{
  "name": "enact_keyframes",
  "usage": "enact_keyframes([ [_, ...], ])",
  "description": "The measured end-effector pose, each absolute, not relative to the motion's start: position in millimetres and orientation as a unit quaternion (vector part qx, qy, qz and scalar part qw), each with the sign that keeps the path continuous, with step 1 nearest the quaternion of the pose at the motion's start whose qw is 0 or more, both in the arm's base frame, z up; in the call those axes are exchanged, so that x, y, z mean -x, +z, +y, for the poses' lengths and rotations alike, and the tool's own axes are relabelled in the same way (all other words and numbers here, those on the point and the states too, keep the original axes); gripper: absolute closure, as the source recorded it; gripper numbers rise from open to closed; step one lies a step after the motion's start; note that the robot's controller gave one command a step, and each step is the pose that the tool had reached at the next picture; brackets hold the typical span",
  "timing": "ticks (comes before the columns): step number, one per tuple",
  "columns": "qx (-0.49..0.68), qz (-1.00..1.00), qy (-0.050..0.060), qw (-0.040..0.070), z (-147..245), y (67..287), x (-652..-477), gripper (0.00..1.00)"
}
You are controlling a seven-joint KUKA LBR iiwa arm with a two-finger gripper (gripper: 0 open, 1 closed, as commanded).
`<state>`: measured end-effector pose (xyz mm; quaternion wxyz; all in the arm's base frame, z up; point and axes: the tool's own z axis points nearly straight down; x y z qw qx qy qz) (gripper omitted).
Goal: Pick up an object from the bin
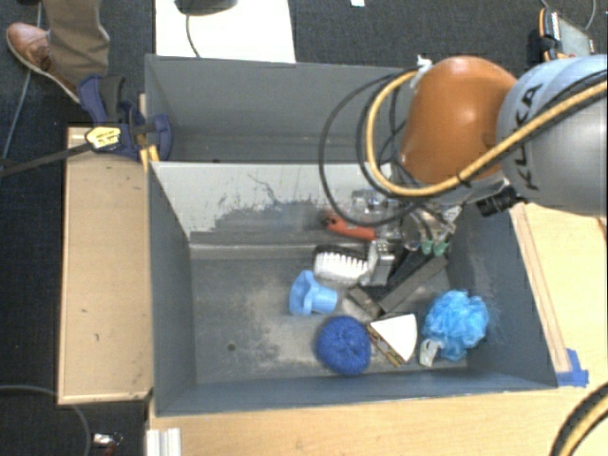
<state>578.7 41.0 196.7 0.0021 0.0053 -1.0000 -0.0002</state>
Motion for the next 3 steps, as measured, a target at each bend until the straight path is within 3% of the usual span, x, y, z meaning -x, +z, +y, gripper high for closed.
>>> enact_keyframes([
  [1, -0.004, -1.000, -0.001, -0.002, 40.7, 201.5, -580.0, 0.00],
  [2, -0.012, -1.000, -0.003, -0.008, 21.8, 77.7, -595.3, 0.00],
  [3, 0.046, -0.999, -0.005, -0.011, 27.3, 77.0, -593.1, 0.00],
])
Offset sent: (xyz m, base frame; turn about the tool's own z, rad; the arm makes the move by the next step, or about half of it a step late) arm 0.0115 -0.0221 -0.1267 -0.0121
